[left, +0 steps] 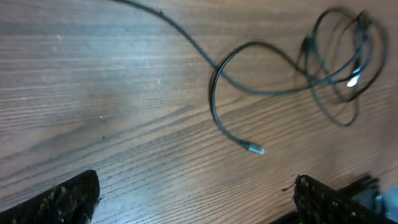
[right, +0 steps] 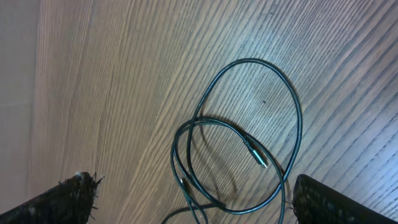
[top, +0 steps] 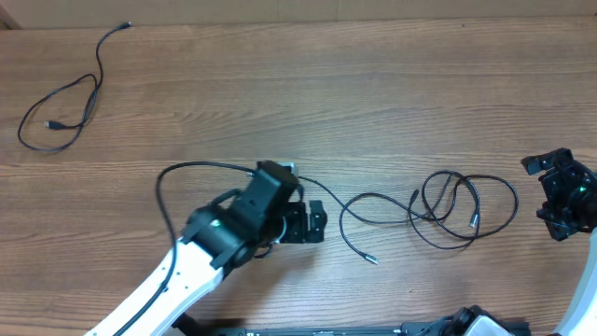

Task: Untangle cables
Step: 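Lower the left gripper onto the looped cable and grasp a strand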

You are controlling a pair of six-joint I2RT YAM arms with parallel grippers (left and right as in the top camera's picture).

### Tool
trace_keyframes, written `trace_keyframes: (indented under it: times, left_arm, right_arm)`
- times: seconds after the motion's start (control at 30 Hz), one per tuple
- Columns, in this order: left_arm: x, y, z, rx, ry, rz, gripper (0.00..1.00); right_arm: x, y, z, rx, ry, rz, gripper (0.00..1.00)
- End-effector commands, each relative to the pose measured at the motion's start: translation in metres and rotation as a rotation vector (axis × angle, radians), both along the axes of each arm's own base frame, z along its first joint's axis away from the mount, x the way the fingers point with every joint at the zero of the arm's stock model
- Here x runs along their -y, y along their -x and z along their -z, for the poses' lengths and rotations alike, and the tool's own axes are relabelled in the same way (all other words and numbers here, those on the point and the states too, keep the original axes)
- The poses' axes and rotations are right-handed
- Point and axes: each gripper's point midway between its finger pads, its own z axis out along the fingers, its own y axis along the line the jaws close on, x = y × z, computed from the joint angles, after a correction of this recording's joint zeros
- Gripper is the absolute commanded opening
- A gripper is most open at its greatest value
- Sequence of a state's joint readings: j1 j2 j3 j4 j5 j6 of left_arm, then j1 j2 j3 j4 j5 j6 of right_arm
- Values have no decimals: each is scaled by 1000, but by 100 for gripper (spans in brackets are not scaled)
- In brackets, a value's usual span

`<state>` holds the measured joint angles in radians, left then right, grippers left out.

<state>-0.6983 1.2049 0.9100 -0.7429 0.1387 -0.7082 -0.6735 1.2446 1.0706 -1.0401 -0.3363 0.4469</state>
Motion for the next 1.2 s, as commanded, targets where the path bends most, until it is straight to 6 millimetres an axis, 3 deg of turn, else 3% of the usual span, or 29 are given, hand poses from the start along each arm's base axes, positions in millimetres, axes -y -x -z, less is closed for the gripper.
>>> trace_keyframes:
  times: [0.0, 0.23, 0.33, 0.53, 0.63, 0.8, 1.03, 1.17]
  left_arm:
    - [4, 1, 19, -33, -61, 2, 100]
    - [9, 0, 39, -71, -96, 14, 100]
    - [13, -5, 40, -60, -86, 15, 99]
    - [18, -12, 38, -26, -74, 20, 86]
    - [21, -15, 36, -13, -63, 19, 87]
    - [41, -27, 31, 51, -8, 42, 89]
    - [79, -32, 36, 171, 12, 207, 96]
    - [81, -31, 44, 164, -6, 229, 96]
  right_arm:
    - [2, -4, -6, 18, 14, -11, 100]
    - [2, -4, -6, 18, 14, -11, 100]
    - [2, -4, -6, 18, 14, -11, 99]
    - [2, -4, -6, 18, 14, -11, 100]
    - [2, -4, -6, 18, 14, -11, 100]
    - [2, -4, -6, 18, 14, -11, 100]
    - [2, -4, -6, 18, 14, -11, 100]
    - [2, -4, -6, 18, 14, -11, 100]
